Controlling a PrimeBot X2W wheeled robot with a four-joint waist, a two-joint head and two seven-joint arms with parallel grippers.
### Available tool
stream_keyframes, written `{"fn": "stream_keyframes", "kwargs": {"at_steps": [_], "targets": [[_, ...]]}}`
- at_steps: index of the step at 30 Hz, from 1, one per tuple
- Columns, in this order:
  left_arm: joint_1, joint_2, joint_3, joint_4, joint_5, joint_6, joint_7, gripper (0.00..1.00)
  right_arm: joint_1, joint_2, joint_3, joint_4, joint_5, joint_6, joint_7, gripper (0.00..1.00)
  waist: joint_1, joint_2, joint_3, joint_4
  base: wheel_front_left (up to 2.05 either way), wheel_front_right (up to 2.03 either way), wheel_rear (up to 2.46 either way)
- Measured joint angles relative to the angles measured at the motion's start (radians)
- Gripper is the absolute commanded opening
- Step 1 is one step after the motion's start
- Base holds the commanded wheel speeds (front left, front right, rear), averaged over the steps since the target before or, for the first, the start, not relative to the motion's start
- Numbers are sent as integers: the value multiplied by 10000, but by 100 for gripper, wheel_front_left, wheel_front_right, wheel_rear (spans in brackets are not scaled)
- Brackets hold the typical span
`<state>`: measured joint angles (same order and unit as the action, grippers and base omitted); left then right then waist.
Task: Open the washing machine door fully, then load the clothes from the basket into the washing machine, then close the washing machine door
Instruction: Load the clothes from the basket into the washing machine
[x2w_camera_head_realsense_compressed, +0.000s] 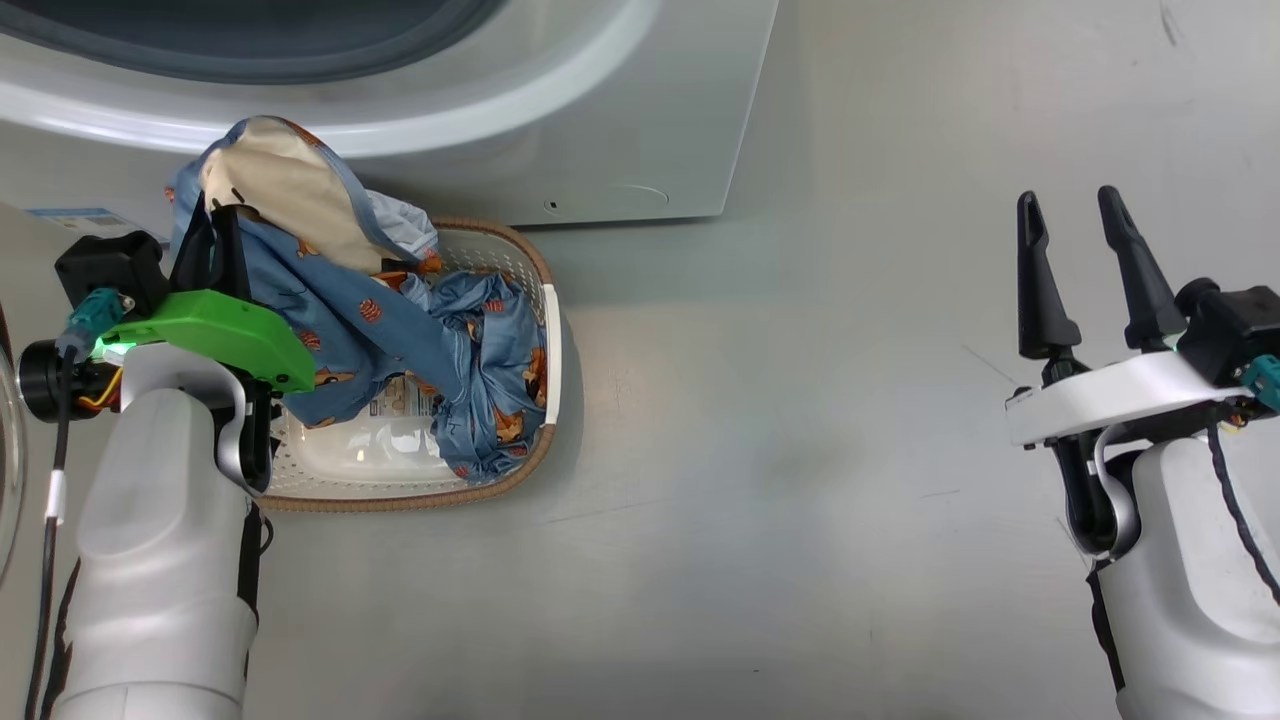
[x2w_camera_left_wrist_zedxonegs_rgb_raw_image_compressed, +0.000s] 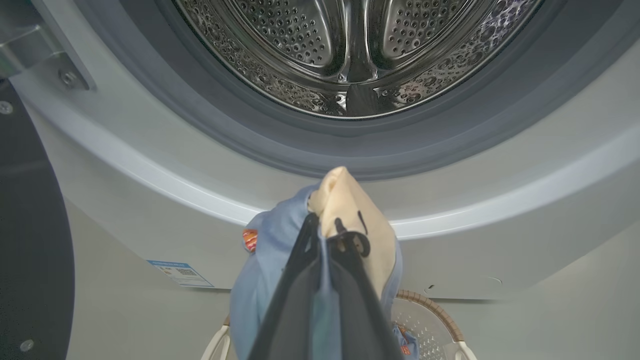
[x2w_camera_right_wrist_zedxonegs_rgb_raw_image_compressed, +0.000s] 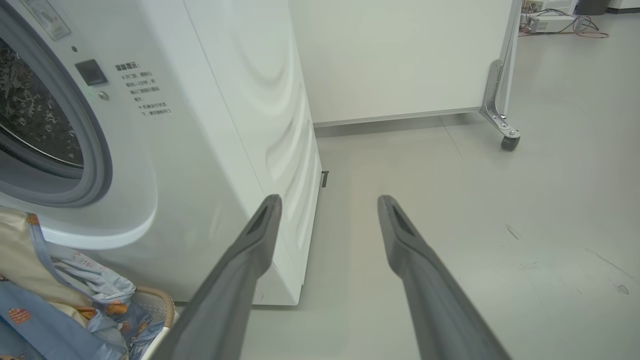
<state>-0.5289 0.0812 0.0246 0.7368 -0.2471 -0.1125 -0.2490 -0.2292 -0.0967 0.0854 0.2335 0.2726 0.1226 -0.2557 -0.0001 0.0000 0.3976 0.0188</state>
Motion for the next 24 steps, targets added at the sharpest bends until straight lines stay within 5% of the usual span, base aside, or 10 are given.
{"fn": "stream_keyframes", "kwargs": {"at_steps": [24], "targets": [[2603, -84, 399, -3158, 422, 86, -4, 0, 838, -121, -29, -17, -144, 0, 0, 100, 0, 0, -1945, -337, 0, 0, 0]]}}
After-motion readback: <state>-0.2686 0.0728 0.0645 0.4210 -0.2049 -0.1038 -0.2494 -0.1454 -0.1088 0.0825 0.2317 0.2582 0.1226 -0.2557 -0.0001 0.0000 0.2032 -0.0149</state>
